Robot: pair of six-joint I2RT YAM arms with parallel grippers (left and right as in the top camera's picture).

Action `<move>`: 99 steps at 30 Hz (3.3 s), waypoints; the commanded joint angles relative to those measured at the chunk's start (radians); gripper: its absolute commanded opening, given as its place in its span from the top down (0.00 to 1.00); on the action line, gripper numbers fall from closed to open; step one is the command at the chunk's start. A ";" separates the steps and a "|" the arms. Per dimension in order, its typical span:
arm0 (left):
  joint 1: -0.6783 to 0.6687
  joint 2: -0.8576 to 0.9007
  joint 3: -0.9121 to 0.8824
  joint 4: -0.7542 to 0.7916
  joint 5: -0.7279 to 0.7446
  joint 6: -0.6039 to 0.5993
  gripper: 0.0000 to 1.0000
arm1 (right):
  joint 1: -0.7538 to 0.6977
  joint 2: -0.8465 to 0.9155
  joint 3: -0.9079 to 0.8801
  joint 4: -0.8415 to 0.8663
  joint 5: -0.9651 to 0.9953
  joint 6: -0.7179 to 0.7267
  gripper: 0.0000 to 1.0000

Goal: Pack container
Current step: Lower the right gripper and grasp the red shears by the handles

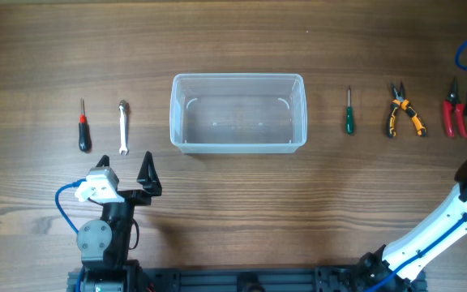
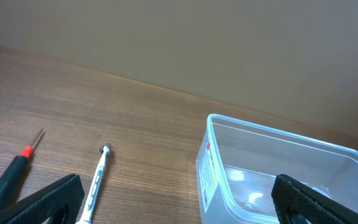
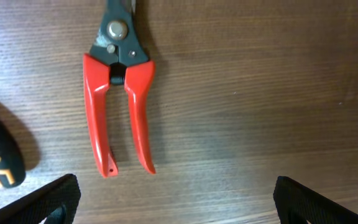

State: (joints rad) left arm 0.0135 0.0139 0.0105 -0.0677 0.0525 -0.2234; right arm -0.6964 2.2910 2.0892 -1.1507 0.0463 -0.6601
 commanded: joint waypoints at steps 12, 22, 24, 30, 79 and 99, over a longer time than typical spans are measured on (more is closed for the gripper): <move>0.006 -0.006 -0.005 -0.005 -0.002 -0.010 0.00 | -0.001 0.124 -0.003 0.029 0.027 -0.003 0.00; 0.006 -0.006 -0.005 -0.005 -0.002 -0.010 0.00 | -0.001 0.133 -0.003 0.074 0.037 -0.002 0.00; 0.006 -0.006 -0.005 -0.005 -0.002 -0.010 0.00 | -0.001 0.144 -0.003 0.072 0.036 -0.002 0.00; 0.006 -0.006 -0.005 -0.005 -0.002 -0.010 0.00 | -0.001 0.183 -0.003 0.063 0.036 -0.002 0.00; 0.006 -0.006 -0.005 -0.005 -0.002 -0.010 0.00 | 0.043 0.187 -0.003 0.100 -0.077 -0.073 0.65; 0.006 -0.006 -0.005 -0.005 -0.002 -0.010 0.00 | 0.043 0.187 -0.003 0.087 -0.084 -0.045 0.84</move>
State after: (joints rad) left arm 0.0135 0.0139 0.0105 -0.0677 0.0525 -0.2234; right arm -0.6552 2.4577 2.0853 -1.0607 -0.0189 -0.7231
